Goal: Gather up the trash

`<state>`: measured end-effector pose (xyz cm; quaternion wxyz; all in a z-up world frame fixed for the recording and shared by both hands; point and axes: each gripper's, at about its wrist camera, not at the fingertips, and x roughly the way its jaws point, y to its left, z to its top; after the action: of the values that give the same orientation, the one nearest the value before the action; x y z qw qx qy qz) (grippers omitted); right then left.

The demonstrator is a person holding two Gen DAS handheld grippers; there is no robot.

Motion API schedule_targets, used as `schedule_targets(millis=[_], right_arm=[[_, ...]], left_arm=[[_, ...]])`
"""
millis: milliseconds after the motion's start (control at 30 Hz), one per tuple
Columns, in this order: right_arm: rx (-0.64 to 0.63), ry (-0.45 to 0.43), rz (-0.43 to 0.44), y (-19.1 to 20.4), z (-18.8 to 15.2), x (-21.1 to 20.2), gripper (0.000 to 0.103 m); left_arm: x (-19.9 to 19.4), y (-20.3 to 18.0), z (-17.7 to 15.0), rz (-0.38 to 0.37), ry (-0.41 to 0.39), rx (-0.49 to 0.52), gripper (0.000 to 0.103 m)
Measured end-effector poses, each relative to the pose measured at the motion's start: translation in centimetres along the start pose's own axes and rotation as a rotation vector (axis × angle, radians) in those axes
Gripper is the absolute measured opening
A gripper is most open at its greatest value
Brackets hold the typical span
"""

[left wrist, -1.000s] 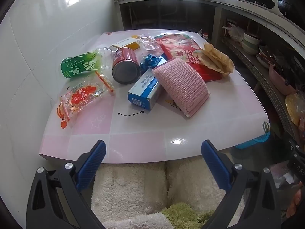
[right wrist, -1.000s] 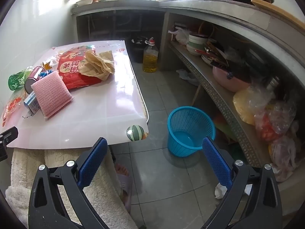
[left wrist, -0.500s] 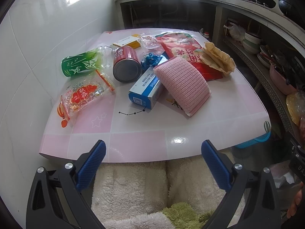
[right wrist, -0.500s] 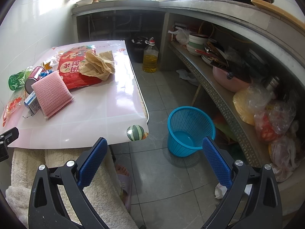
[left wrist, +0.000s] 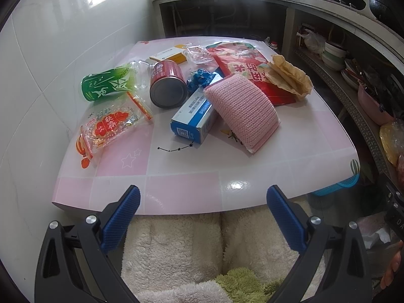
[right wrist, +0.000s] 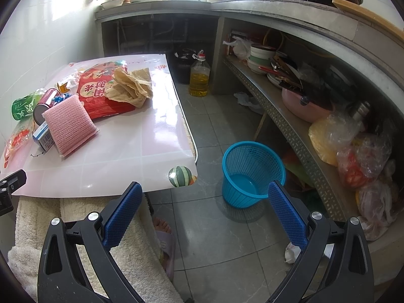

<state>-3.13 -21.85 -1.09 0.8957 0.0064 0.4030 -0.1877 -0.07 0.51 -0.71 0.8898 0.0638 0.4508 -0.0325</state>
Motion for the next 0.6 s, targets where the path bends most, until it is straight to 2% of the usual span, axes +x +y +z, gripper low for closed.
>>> schedule_targets(millis=[600], right_arm=[[0.002,-0.001,0.003,0.04,0.04,-0.03,0.095]], left_arm=[[0.25,-0.08,-0.08,0.008,0.005,0.007,0.097]])
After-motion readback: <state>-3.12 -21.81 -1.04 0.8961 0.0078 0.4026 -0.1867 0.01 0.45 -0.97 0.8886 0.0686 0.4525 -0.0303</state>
